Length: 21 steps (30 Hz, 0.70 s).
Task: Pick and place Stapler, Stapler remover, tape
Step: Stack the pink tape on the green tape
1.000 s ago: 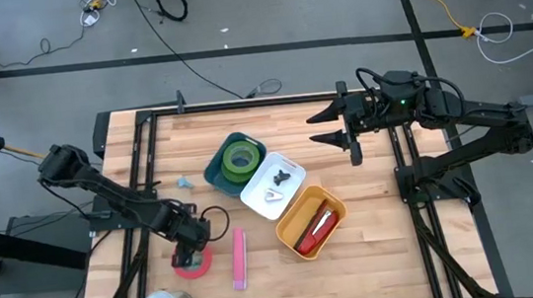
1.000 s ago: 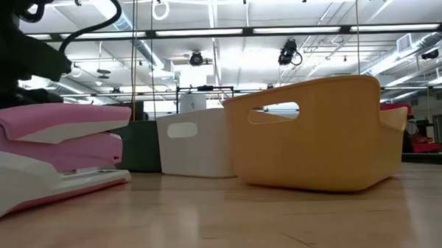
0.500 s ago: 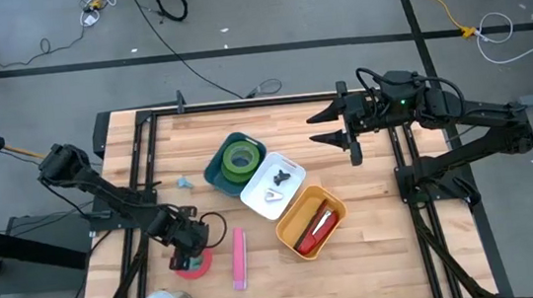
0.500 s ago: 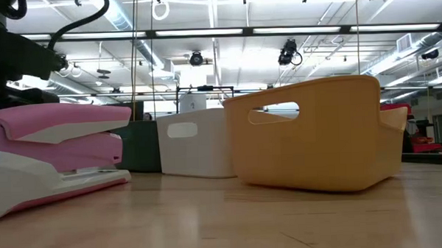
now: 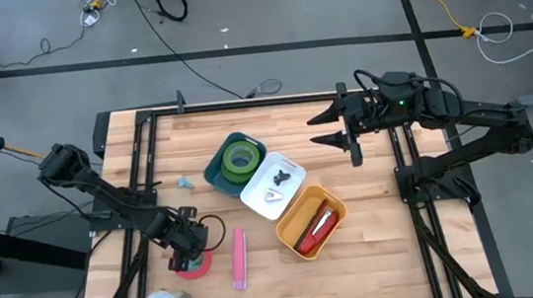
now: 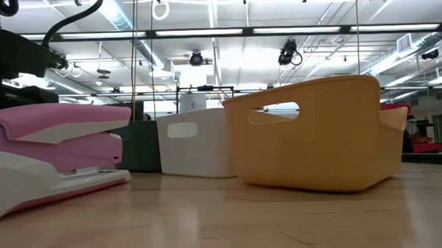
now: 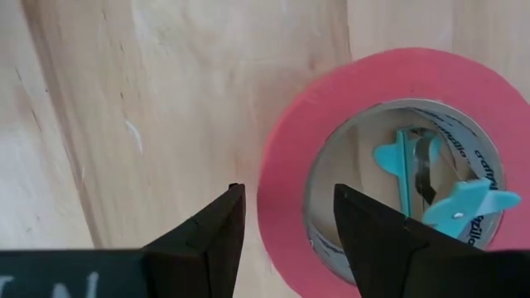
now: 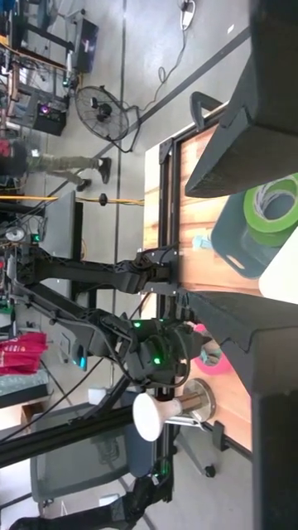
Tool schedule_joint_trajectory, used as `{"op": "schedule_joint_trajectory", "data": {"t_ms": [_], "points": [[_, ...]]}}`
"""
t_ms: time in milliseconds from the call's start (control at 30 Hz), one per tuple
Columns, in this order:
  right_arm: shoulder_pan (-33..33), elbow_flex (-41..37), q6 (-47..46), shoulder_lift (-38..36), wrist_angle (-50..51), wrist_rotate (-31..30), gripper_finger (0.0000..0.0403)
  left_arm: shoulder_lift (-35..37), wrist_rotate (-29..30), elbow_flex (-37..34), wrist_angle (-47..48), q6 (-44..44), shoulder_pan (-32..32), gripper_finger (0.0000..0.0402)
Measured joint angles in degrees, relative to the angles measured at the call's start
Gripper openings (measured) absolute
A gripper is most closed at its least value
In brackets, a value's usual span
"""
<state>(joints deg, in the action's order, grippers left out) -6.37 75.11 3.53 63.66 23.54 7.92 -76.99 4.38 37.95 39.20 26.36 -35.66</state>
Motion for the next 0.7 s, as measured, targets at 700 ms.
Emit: {"op": "schedule_joint_trajectory", "data": {"t_ms": [700], "points": [[-0.01,0.00,0.02,0.00,0.25,0.00,0.0194,0.00,-1.62,-0.02,0.65,1.95,-0.17,0.0188]]}}
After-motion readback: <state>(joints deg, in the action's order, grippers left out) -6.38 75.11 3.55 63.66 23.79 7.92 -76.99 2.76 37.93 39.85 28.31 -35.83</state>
